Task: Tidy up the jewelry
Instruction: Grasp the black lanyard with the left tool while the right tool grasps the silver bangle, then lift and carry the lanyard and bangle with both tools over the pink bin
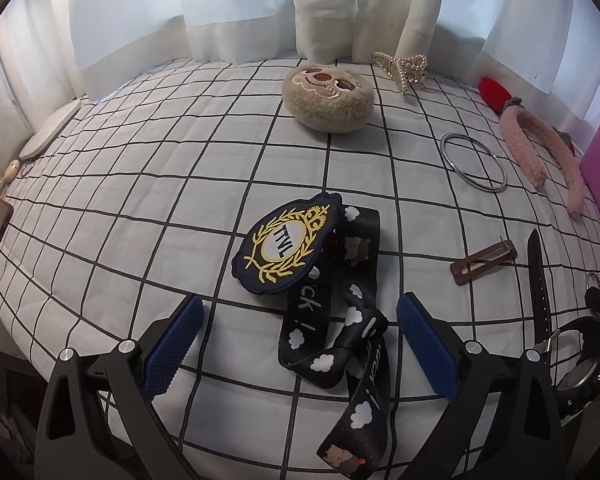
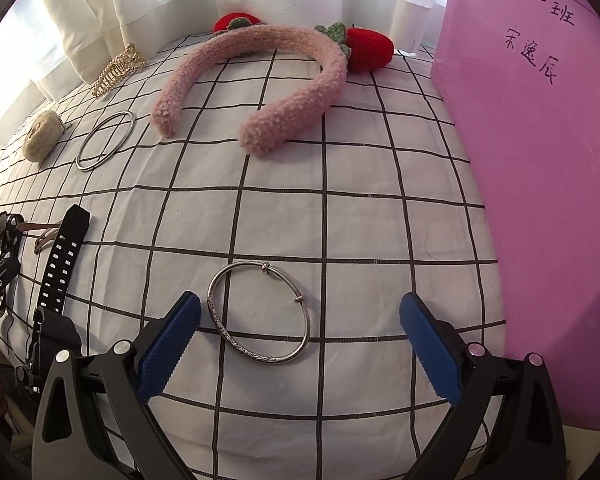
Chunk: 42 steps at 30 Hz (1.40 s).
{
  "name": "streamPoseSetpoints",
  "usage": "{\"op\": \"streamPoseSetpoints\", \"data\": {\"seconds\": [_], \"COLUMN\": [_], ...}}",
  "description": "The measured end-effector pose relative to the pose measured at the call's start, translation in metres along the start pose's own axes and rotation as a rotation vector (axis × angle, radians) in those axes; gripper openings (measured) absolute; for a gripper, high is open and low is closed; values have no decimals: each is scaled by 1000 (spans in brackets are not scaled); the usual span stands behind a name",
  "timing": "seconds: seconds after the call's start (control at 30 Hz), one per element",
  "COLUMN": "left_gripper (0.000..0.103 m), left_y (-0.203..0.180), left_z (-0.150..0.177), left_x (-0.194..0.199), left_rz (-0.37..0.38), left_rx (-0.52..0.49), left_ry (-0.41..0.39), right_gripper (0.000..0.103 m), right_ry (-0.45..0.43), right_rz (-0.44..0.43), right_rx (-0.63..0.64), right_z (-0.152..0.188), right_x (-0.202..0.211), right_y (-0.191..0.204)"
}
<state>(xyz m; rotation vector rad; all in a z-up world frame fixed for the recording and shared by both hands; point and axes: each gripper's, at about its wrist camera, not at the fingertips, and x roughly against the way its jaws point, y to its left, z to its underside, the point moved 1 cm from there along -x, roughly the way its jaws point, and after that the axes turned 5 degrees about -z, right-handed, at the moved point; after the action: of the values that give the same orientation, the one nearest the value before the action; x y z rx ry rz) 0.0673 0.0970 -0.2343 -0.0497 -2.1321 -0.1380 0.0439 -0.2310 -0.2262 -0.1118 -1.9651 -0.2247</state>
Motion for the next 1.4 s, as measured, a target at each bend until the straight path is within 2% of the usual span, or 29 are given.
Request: {"op": "streamPoseSetpoints", "data": {"seconds": [0.13,0.23,0.3,0.33,0.37,0.43,0.83,1.2,1.4], "left_gripper": [56,41,32,28,28,25,20,19,19], "left_y": [-15,-21,-26,-27,-28,-27,-20,-5,-7], "left_z": [3,4,4,4,4,4,2,-16,-31], "left_x": [11,14,15,15,16,15,27,68,95], "left_rz": [32,45,55,58,56,64,61,55,82], "left_rx": [-70,-83,-96,-104,-107,-100,-81,-47,-41], "left_ry": [-29,-29,-25,-23,-21,-16,-21,-91,-143], "right_gripper": [93,92,85,76,64,46,46,46,46], "right_ry": [0,2,-5,-11,-18,-21,-50,-105,-151], "right_rz": [-13,-20,-26,-29,-29,-28,-87,-121,-147], "right_rx": [11,21,36,44,53,68,37,63,73], "right_z": [2,2,2,2,2,0,2,-6,-12], "right_x": [2,2,4,6,7,9,19,53,80], "right_y": [-1,3,6,7,10,12,12,27,35]}}
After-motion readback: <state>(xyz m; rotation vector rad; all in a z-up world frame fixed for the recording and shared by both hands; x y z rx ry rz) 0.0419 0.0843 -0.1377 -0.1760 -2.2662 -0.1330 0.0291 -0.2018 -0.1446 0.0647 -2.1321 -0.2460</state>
